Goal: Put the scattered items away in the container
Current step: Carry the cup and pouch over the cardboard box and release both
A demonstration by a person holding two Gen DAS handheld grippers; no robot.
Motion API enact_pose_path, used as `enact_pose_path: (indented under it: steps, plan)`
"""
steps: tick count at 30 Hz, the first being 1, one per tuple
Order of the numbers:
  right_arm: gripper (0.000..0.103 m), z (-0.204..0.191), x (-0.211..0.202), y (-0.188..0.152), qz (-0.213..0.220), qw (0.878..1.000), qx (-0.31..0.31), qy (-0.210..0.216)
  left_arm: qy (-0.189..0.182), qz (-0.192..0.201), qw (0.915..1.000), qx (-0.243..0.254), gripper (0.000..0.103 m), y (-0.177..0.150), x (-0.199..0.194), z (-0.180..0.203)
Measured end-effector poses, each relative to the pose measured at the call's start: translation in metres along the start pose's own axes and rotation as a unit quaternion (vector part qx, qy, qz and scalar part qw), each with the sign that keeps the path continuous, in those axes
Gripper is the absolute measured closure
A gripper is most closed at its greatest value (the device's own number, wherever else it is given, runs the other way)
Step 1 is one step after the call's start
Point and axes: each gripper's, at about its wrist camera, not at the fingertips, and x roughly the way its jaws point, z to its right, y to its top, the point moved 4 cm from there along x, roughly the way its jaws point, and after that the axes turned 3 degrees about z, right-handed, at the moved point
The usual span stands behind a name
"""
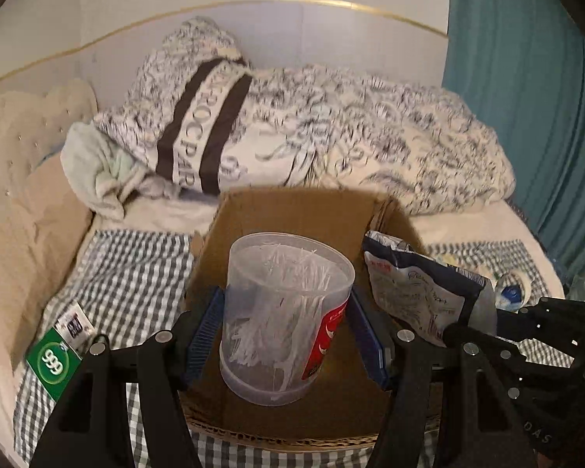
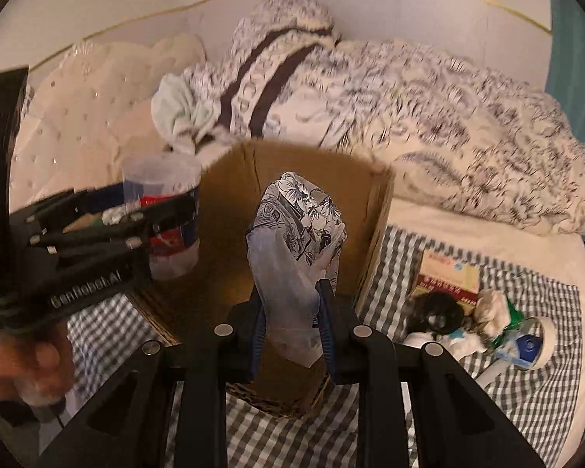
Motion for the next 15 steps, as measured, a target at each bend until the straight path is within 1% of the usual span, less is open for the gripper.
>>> enact_pose_path:
  steps: [5,10,13,14,15]
  plan:
    - [0.079,0.001,0.018,-0.009,-0.024,1.000,-0.005,0.010,0.005,-0.031,0.9995,-0.010,0.038,-0.013,0.023,-0.003]
    - [0.078,0.004,0.031,-0.012,-0.036,0.999,-0.003,0.018,0.015,-0.039,0.9991,-0.002,0.038,-0.016,0.030,-0.001]
    - [0.076,0.001,0.034,-0.012,-0.038,0.999,-0.012,0.016,0.021,-0.044,0.9988,-0.008,0.036,-0.016,0.032,-0.004]
    - [0.072,0.000,0.034,-0.012,-0.037,0.999,-0.016,0.014,0.022,-0.041,0.9989,-0.011,0.033,-0.016,0.031,-0.004]
    - [0.062,-0.001,0.033,-0.012,-0.036,0.999,-0.019,0.012,0.023,-0.038,0.9989,-0.014,0.032,-0.014,0.028,-0.005]
